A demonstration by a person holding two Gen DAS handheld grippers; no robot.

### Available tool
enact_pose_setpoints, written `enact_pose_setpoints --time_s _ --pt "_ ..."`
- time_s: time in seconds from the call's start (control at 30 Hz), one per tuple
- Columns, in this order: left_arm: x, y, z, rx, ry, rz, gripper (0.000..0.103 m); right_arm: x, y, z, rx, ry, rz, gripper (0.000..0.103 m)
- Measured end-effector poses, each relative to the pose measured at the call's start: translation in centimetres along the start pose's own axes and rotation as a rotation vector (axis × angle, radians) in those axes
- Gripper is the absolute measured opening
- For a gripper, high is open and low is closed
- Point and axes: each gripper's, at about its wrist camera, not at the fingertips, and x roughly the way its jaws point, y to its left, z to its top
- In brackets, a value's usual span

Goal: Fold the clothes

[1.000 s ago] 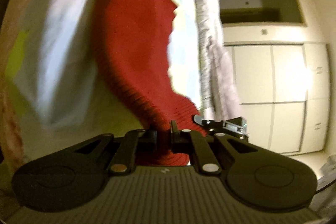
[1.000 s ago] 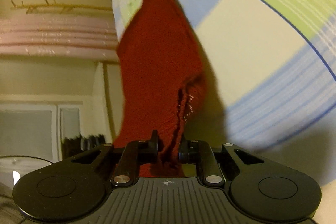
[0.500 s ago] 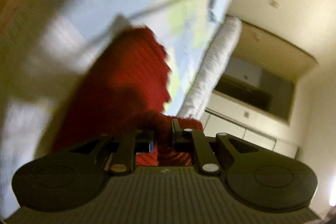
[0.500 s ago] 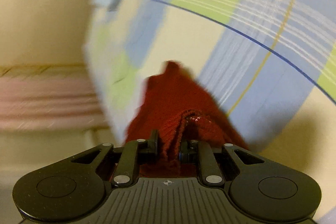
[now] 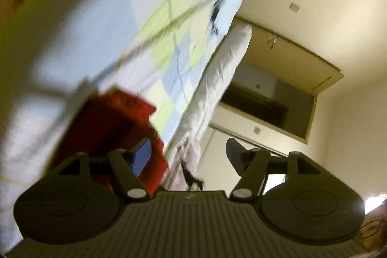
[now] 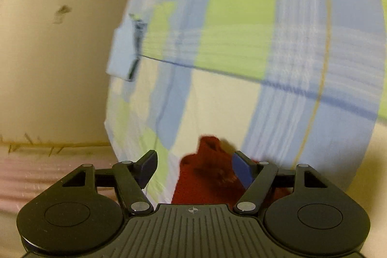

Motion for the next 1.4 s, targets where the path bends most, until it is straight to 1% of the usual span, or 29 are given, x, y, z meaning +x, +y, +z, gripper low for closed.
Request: enact_pose_setpoints --time_s 0.03,0.13,0.2,0.27,0.3,0.37,0.43,0.47,0.5,0.53,0.57,0.6,0.63,0.67,0.77,0.8,0.83,0.87,0.9,0.93,1.07,1.1,1.17,1.2,1.23,1.27,1.33,1.37,1.4 --pt "-0.1 -0.7 -0.2 0.072 -0.012 0.040 0.063 -0.3 0.8 0.0 -0.086 0.005 -0.008 0.071" --pt "0.2 -2.8 -2.8 0.413 0.031 0.228 0.062 -0.5 3.4 -0.7 -0.403 0.055 -0.059 0.071" --pt "0.4 -4.1 -4.6 0.636 0.060 0.347 0.061 0.5 4.3 -1.3 -0.568 0.125 -0.104 0.071" --pt "1.0 -4.3 -6.6 0.813 0.082 0.415 0.058 1.8 4.9 -1.8 -0.701 0.191 -0.143 0.071" --pt "1.1 -4.2 -7.0 0.845 0.084 0.427 0.057 2.0 4.8 -2.1 -0.755 0.219 -0.151 0.071" --pt "1.4 -3.7 -7.6 0.859 0.058 0.440 0.056 2.0 4.2 -2.7 -0.830 0.267 -0.149 0.071" --pt "1.6 -3.3 -7.6 0.851 0.034 0.412 0.053 3.0 3.6 -2.7 -0.849 0.292 -0.125 0.071" --pt "0.4 -3.0 -7.7 0.849 0.034 0.399 0.046 3.4 3.4 -2.7 -0.856 0.303 -0.113 0.071" --pt "0.7 -3.1 -7.7 0.849 0.034 0.389 0.039 3.8 3.2 -2.7 -0.851 0.306 -0.096 0.070" --pt "1.2 -3.0 -7.6 0.850 0.038 0.386 0.022 4.3 3.0 -2.8 -0.838 0.306 -0.075 0.051" --pt "1.5 -3.0 -7.5 0.850 0.040 0.385 0.007 4.7 3.0 -2.7 -0.828 0.308 -0.055 0.034" --pt "1.6 -3.0 -7.5 0.846 0.034 0.387 0.007 4.7 3.0 -2.9 -0.823 0.300 -0.039 0.019" --pt "1.3 -3.1 -7.7 0.847 0.025 0.384 0.007 4.7 3.1 -3.1 -0.821 0.292 -0.023 0.014" --pt "1.1 -3.2 -7.8 0.847 0.018 0.382 0.007 4.4 3.3 -3.0 -0.830 0.287 -0.013 0.013" --pt "1.2 -2.8 -7.5 0.816 0.016 0.382 0.007 3.6 3.9 -3.0 -0.872 0.218 -0.069 0.013" --pt "1.2 -2.6 -7.3 0.803 0.015 0.382 0.007 3.2 4.1 -2.9 -0.869 0.189 -0.085 0.015" --pt "1.1 -2.4 -7.2 0.790 0.015 0.382 0.008 2.8 4.3 -2.7 -0.860 0.172 -0.075 0.022" --pt "1.1 -2.3 -7.1 0.778 0.014 0.381 0.008 2.5 4.5 -2.6 -0.851 0.157 -0.063 0.025" --pt "1.1 -2.1 -7.0 0.765 0.014 0.380 0.008 2.3 4.7 -2.6 -0.852 0.165 -0.038 0.028" --pt "1.1 -2.0 -6.9 0.754 0.012 0.375 0.008 2.2 4.9 -2.7 -0.855 0.174 -0.017 0.029" --pt "1.3 -1.9 -6.5 0.736 0.003 0.365 0.008 5.1 4.9 -3.6 -0.950 0.277 -0.101 0.029" --pt "1.3 -1.9 -6.5 0.735 -0.002 0.361 0.008 5.7 4.6 -3.7 -0.954 0.284 -0.114 0.029" --pt "1.1 -2.0 -6.4 0.735 -0.012 0.354 0.007 6.4 4.0 -3.6 -0.919 0.300 -0.105 0.029" --pt "1.0 -2.1 -6.4 0.734 -0.017 0.350 0.007 6.7 3.8 -3.5 -0.905 0.307 -0.098 0.008" --pt "0.9 -2.1 -6.3 0.734 -0.022 0.347 0.006 6.6 4.2 -3.7 -0.922 0.301 -0.083 0.002" --pt "0.8 -2.3 -6.3 0.735 -0.031 0.341 0.006 6.4 4.6 -3.9 -0.951 0.283 -0.087 0.002" --pt "0.2 -2.8 -6.3 0.743 -0.070 0.312 0.006 5.6 5.7 -4.1 -1.003 0.207 -0.094 0.001" --pt "0.0 -3.0 -6.2 0.746 -0.087 0.304 0.006 5.2 6.1 -3.7 -0.992 0.156 -0.091 0.001" --pt "0.2 -2.8 -6.0 0.742 -0.095 0.318 0.006 5.0 6.3 -3.3 -0.977 0.125 -0.085 0.001"
